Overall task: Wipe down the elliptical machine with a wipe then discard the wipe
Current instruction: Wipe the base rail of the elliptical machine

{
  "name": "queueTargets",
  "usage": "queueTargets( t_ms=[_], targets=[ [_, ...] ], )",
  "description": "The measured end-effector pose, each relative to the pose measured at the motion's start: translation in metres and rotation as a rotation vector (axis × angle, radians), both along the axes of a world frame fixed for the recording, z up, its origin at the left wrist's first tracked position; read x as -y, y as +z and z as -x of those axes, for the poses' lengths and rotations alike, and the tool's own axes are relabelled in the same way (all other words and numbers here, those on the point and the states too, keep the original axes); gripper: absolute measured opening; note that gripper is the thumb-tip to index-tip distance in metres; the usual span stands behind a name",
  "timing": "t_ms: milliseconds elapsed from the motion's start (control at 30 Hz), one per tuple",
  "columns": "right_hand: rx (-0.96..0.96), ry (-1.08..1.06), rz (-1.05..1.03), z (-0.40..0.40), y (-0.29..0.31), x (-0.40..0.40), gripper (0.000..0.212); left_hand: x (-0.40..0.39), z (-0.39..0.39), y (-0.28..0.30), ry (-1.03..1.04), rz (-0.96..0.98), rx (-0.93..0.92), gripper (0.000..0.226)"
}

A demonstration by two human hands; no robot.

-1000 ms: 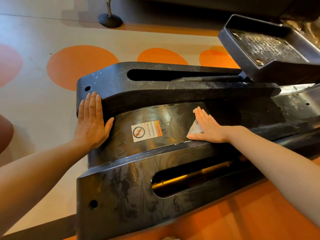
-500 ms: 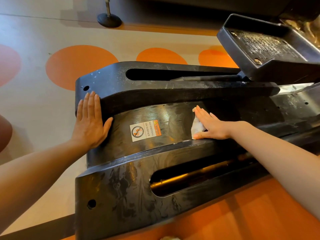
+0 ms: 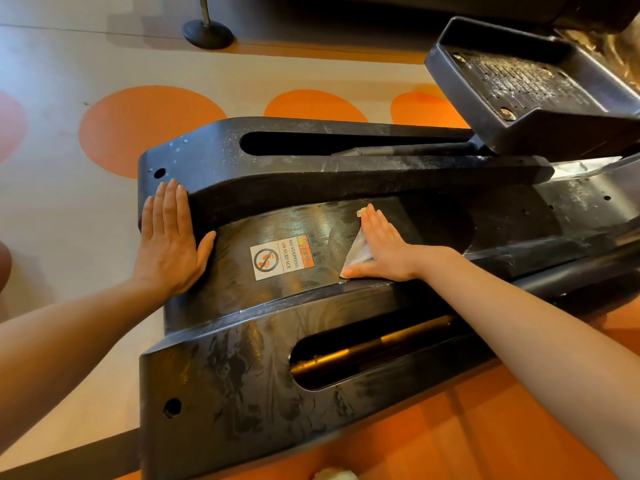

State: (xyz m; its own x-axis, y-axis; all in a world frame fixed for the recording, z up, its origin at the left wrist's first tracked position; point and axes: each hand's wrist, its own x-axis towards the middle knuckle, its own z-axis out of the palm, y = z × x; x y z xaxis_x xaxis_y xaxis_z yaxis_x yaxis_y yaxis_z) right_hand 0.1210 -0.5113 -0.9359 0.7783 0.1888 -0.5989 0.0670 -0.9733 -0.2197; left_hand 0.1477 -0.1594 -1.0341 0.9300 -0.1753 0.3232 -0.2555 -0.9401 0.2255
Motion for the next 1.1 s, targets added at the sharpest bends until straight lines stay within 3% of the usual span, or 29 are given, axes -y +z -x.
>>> queueTargets(
  t_ms=[233, 433, 633, 900, 1100],
  targets=[
    [0.048, 0.071, -0.005, 0.001, -0.008, -0.032, 0.119, 0.001, 0.000, 0.001, 0.010, -0.013, -0.013, 0.083],
    [0.135, 0.132, -0.079, 0.001, -0.012, -0.065, 0.080, 0.001, 0.002, 0.004, 0.022, -0.036, -0.037, 0.084],
    [0.342, 0.133, -0.259, 0.002, -0.010, -0.081, 0.051, 0.006, 0.008, 0.018, 0.026, -0.016, -0.075, 0.080],
    [0.406, 0.029, -0.366, -0.001, -0.003, -0.081, 0.040, 0.009, -0.001, 0.042, -0.160, -0.143, -0.022, 0.068],
    [0.325, -0.003, -0.306, -0.001, 0.019, -0.083, 0.039, 0.012, -0.004, 0.066, -0.371, -0.385, 0.017, 0.063]
  ],
)
